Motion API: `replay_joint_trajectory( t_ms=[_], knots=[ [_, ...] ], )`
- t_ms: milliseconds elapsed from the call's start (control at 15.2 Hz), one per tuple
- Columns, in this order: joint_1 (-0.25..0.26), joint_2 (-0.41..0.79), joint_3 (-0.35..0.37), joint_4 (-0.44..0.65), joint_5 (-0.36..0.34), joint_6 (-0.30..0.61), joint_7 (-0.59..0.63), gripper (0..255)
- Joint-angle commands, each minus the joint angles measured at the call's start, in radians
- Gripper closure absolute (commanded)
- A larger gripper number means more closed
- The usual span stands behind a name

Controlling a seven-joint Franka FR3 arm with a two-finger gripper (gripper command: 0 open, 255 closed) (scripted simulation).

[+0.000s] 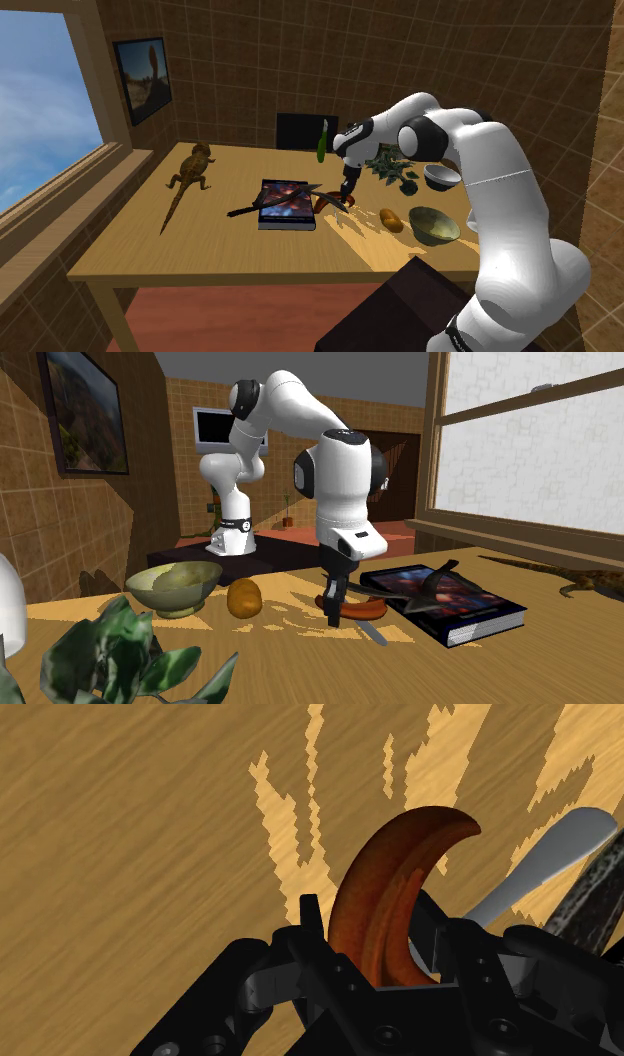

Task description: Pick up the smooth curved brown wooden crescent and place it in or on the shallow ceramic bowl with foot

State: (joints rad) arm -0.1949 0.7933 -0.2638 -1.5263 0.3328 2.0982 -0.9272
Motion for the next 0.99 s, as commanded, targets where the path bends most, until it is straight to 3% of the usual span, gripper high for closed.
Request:
replay_joint_trajectory(
  t_ms=[0,924],
  knots=[
    [0.0,0.0,0.0,0.0,0.0,0.0,0.0,255],
    [0.013,-0.108,-0.023,0.002,-0.031,-0.107,0.023,255]
  ],
)
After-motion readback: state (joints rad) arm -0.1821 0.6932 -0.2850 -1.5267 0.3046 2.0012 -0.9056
